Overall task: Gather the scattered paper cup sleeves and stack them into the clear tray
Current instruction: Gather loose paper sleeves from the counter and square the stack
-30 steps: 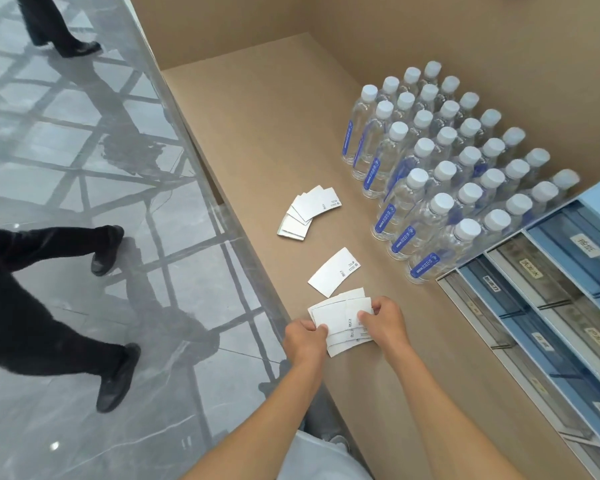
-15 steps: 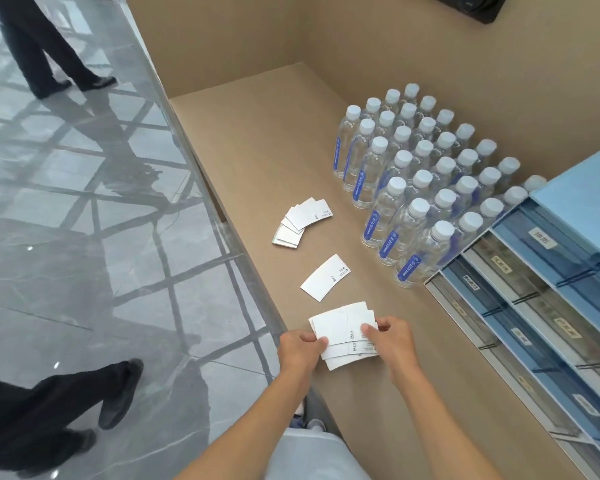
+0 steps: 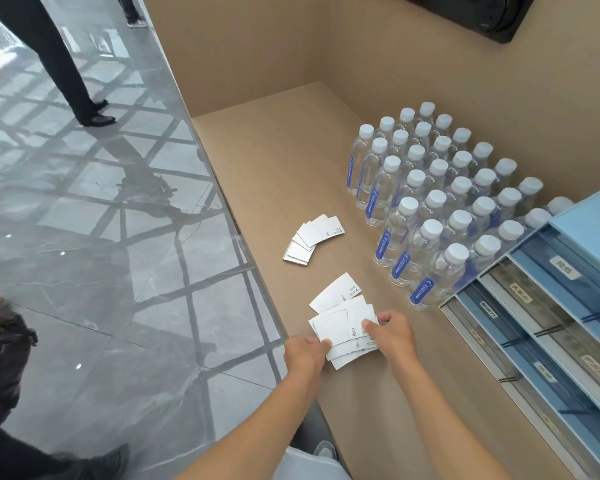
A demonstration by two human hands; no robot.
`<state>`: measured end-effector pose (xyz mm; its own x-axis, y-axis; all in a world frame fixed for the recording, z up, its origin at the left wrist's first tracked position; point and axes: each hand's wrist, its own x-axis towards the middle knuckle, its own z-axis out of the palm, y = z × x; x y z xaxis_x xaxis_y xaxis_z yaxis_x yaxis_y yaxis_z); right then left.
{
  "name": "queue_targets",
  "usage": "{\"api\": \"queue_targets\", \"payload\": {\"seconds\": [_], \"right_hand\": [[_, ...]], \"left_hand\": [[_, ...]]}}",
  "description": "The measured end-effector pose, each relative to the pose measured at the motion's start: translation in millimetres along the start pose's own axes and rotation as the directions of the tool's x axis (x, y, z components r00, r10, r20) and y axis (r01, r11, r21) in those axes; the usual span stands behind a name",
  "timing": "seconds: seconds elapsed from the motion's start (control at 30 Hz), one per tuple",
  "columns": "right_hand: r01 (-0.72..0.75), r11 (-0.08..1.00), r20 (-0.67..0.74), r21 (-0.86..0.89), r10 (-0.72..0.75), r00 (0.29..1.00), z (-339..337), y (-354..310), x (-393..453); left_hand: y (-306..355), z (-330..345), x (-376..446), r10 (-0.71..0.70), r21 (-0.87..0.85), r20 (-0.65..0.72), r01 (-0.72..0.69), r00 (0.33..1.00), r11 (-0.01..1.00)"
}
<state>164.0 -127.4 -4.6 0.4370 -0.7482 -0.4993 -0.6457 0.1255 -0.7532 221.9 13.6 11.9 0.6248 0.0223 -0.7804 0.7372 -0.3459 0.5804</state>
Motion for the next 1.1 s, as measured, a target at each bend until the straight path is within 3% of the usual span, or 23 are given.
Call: {"api": "queue_targets", "payload": {"seconds": [0.3, 0.63, 0.87, 1.1], "right_hand": [[-0.035, 0.986, 0.108, -0.16, 0.053, 0.993, 16.9, -39.3, 61.2], [-0.073, 0.983, 0.085, -0.169, 0.088, 0.993, 30.1, -46.8, 86.0], [-0.095, 0.995, 0.061, -0.021, 0.096, 0.994, 28.2, -51.3, 82.5], [-0.108, 0.984, 0.03, 0.144, 0.105, 0.994, 14.8, -51.9, 70.4]], "left_hand": [[34.2, 22.3, 32.1, -0.249, -0.282, -0.021, 0.233, 0.968, 0.93], [46.5, 35.9, 52.3, -0.317, -0.327, -0.016, 0.295, 0.948, 0.898], [50.7, 32.7, 55.5, -0.242, -0.276, -0.018, 0.228, 0.97, 0.934], [70.1, 18.1, 61.3, -0.108, -0.216, 0.117, 0.131, 0.987, 0.967]]}}
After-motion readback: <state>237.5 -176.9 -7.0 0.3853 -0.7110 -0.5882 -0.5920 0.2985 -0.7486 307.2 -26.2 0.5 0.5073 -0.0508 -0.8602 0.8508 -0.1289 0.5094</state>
